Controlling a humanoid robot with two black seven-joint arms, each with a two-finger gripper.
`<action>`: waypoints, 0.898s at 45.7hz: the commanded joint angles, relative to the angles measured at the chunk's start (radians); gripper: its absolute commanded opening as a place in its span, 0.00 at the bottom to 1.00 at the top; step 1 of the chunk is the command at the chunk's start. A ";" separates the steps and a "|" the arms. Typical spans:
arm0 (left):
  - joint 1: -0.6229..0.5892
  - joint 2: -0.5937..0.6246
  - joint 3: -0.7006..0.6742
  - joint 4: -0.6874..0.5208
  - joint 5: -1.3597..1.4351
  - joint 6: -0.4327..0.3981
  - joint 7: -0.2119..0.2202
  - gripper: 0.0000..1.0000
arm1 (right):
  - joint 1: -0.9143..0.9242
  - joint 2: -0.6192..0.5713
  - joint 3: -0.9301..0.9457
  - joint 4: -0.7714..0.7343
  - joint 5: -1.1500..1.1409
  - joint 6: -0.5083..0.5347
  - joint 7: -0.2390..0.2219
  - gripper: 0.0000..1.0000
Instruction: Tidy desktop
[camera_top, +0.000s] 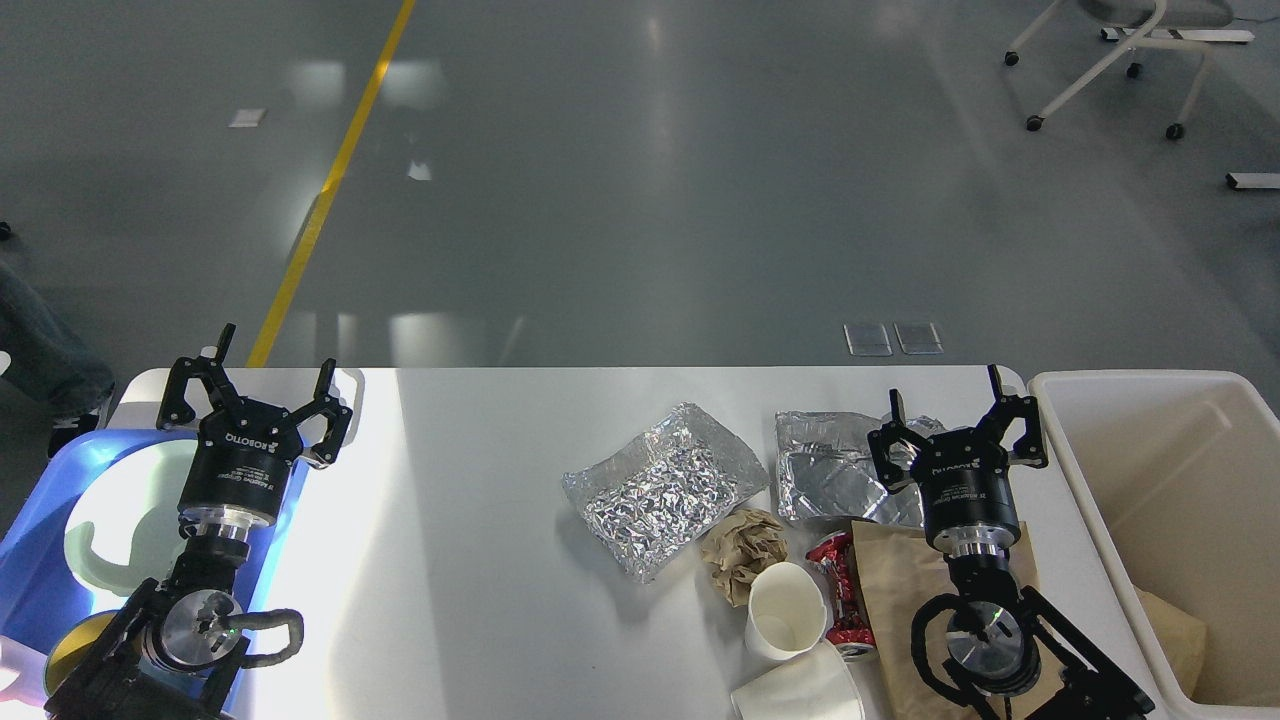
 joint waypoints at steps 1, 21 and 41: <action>0.001 0.009 -0.004 0.002 0.053 -0.001 -0.059 0.97 | 0.000 0.000 0.000 0.000 0.001 0.000 0.000 1.00; -0.003 0.009 -0.004 0.002 0.042 0.004 -0.062 0.97 | 0.000 0.000 0.000 0.000 -0.001 0.000 0.000 1.00; -0.014 0.008 -0.004 0.005 0.009 0.037 0.024 0.97 | 0.000 0.000 0.000 0.000 -0.001 0.000 0.000 1.00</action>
